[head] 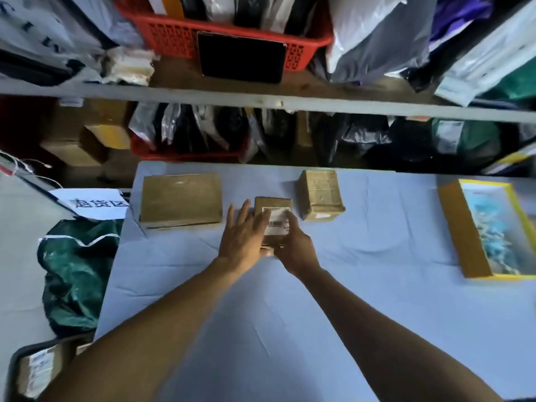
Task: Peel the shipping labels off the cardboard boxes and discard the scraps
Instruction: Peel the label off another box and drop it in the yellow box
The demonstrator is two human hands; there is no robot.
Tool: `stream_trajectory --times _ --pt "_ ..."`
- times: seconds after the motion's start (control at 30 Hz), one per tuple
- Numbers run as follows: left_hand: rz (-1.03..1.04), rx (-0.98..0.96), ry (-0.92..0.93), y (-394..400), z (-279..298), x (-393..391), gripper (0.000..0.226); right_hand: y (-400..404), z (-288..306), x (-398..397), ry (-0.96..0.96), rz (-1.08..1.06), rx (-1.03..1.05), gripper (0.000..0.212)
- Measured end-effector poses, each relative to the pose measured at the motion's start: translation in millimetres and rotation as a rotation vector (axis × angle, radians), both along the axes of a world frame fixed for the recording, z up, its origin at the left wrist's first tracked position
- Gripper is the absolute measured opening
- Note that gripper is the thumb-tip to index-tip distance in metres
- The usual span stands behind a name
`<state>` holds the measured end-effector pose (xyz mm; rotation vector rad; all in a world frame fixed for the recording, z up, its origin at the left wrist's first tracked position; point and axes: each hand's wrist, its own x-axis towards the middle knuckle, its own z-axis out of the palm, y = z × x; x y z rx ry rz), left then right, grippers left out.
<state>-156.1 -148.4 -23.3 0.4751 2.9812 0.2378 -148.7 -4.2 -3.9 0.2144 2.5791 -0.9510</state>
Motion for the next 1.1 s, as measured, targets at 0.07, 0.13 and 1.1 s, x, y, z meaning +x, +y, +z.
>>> stream_trajectory --times 0.07,0.13,1.1 --pt "-0.025 0.063 0.010 13.7 -4.7 31.0 0.104 15.2 9.0 35.6 -0.055 -0.027 -0.038 0.088" --pt "-0.018 0.100 -0.028 31.4 -5.2 62.0 0.103 32.6 13.2 68.6 -0.072 -0.021 -0.042 0.089" --pt "0.431 0.443 -0.347 271.1 18.5 278.0 0.059 278.5 0.7 256.4 0.082 0.060 -0.043 0.052"
